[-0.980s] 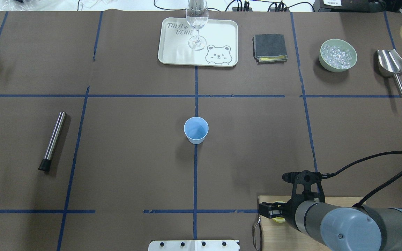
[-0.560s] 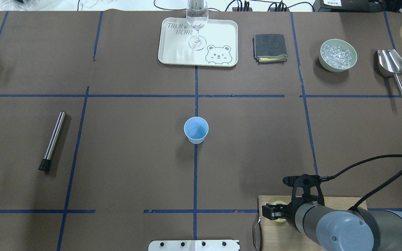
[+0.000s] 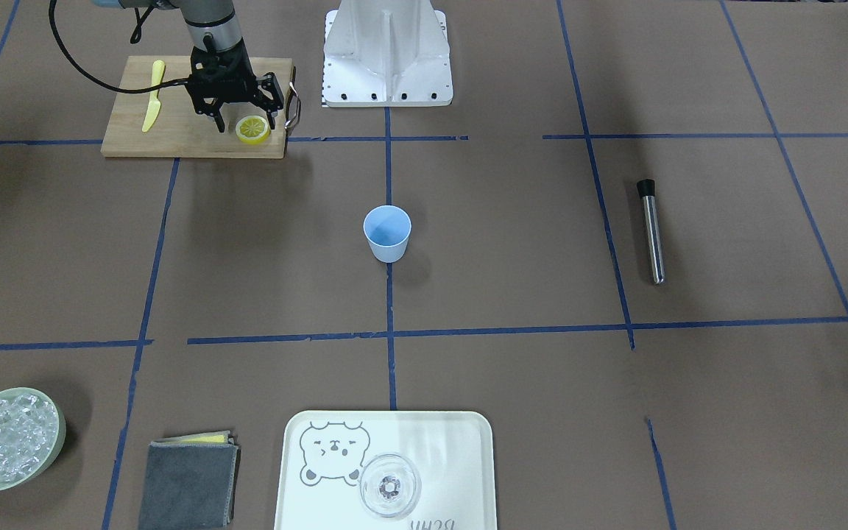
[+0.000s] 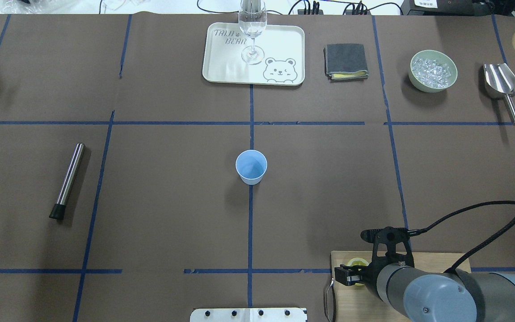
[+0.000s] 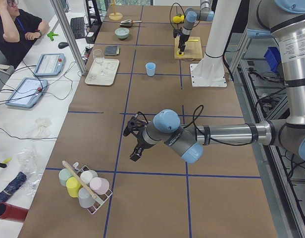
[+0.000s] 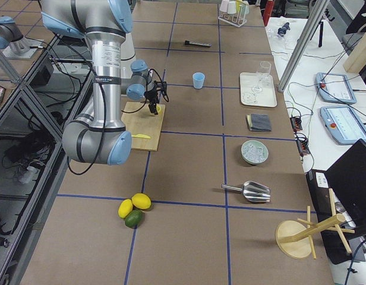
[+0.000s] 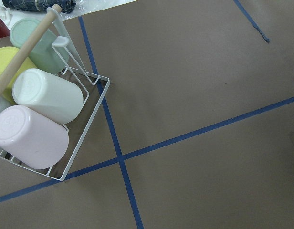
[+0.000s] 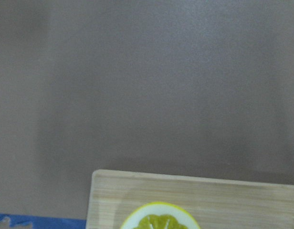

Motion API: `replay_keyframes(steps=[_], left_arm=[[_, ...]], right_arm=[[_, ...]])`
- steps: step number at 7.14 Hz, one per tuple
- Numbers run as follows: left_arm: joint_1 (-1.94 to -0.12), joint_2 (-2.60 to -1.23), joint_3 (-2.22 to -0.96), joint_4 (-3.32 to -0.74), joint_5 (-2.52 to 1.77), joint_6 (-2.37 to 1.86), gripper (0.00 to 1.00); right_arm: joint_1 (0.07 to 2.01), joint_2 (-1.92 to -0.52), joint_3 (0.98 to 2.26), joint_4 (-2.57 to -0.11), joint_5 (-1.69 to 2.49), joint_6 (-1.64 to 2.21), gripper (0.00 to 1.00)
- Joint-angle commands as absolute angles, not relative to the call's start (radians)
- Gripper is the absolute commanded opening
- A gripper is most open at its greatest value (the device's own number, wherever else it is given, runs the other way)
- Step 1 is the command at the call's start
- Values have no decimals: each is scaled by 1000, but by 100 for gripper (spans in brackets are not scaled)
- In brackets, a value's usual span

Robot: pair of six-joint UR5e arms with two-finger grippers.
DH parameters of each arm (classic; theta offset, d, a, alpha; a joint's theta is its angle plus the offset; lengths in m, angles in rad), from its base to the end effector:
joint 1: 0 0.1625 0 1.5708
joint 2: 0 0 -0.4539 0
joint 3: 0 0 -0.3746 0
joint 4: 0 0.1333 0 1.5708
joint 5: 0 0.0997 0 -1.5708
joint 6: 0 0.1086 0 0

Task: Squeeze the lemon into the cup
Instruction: 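Close the right gripper on the lemon slice and lift it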

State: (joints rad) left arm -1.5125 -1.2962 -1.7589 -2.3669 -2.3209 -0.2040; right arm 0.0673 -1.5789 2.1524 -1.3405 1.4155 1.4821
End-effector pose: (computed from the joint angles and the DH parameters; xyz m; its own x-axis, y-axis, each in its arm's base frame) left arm -0.0372 -0.3803 0.6271 0.6988 0.3225 -0.6384 0.0994 0.8401 0.5333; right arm -0.4463 -0.1805 0.4158 0.7054 -0.0402 0.7077 -0.1155 0.9785 0.1707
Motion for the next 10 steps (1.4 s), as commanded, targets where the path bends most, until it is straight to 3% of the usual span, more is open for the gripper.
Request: replay_keyframes(steps=[1,6,7,8,10], left_arm=[[-1513,-1296,-1758,-2367,-2321,-203,100],[-1513,-1296,-1753,-2372,-2322,-201,100],[-1513,-1296,-1752,-2372,-2322,-199,100],[-1513,-1296,-1752,-2372,-2322,-199,100],[-1513,-1298,-1750,-2373,-2322,-201,100]], right_arm=[[60,-1575,2149,-1341,1414,1483,99],[60,-1566,2125,-1341,1401,1483,98],[60,-1563,2126,-1341,1401,1483,94],[58,-1551,2126,-1341,1402,1483,82],[60,-1554,2128,-1341,1402,1483,80]])
